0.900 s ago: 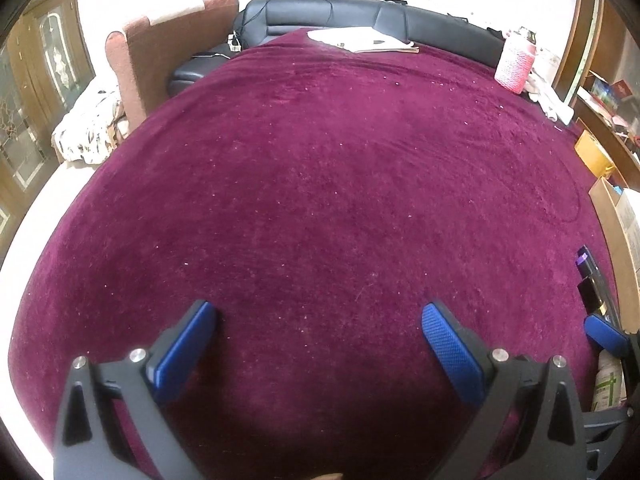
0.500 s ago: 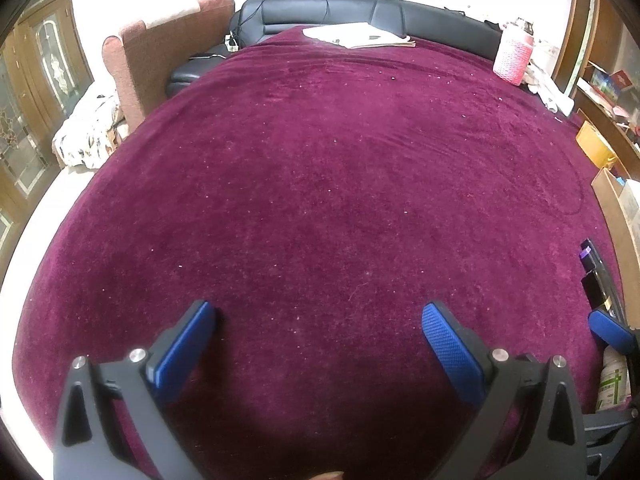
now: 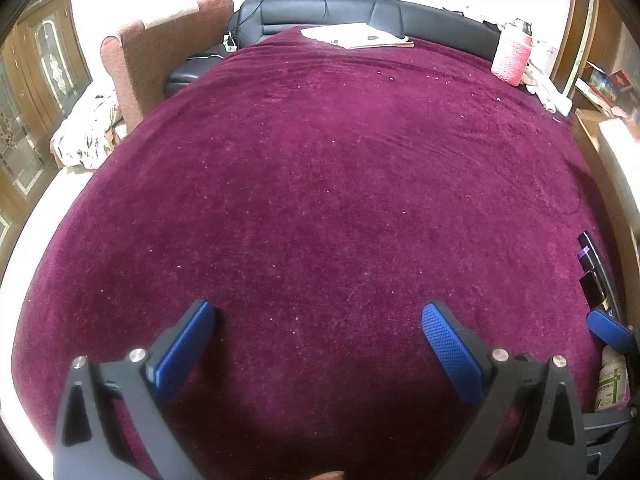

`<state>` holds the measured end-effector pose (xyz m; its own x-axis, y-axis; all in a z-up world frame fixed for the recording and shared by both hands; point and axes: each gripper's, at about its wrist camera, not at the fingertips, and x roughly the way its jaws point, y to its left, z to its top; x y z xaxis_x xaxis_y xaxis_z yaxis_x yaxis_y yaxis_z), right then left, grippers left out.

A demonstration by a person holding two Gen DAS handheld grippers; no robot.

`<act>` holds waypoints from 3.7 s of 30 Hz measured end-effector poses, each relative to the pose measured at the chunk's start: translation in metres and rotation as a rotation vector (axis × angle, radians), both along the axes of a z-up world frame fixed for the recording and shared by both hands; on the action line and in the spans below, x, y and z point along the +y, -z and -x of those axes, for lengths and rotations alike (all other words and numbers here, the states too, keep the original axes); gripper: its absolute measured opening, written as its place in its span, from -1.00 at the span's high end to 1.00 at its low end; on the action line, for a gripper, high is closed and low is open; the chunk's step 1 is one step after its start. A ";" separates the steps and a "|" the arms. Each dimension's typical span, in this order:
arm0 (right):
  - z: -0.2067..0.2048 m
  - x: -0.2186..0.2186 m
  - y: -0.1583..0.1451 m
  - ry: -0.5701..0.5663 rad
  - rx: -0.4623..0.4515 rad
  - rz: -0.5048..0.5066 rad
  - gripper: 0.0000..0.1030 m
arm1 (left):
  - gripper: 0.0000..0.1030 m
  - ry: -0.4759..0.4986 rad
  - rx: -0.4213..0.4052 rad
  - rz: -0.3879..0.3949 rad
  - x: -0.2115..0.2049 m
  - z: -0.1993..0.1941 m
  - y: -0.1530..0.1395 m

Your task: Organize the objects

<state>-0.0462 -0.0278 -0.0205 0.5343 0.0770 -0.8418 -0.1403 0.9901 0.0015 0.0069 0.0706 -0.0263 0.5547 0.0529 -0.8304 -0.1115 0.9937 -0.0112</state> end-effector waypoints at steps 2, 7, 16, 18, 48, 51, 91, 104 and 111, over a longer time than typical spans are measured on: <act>0.000 0.011 0.005 -0.002 0.000 0.000 -1.00 | -1.00 0.001 -0.003 0.006 0.001 0.001 -0.001; 0.001 -0.008 -0.002 -0.004 0.003 -0.005 -1.00 | -1.00 0.008 -0.013 0.030 0.004 0.001 -0.001; 0.001 -0.012 -0.002 -0.007 0.003 -0.008 -1.00 | -1.00 0.025 -0.024 0.065 0.006 0.000 -0.003; 0.001 -0.013 -0.003 -0.009 0.003 -0.008 -1.00 | -1.00 0.026 -0.026 0.068 0.006 0.000 -0.004; 0.000 -0.018 -0.003 -0.015 0.002 -0.007 -1.00 | -1.00 0.138 -0.005 0.007 -0.019 0.002 -0.001; 0.000 -0.018 -0.003 -0.016 0.002 -0.007 -1.00 | -1.00 0.138 -0.005 0.008 -0.020 0.002 -0.001; 0.031 -0.049 -0.035 -0.193 -0.053 -0.084 -1.00 | -0.96 0.126 -0.134 0.173 0.023 0.078 -0.026; 0.065 -0.143 -0.125 -0.186 -0.332 -0.252 -1.00 | -0.71 -0.033 -0.347 0.049 0.061 0.044 -0.100; -0.043 -0.195 -0.106 0.038 -0.253 -0.315 -1.00 | -0.71 -0.098 -0.383 -0.068 0.033 -0.040 -0.094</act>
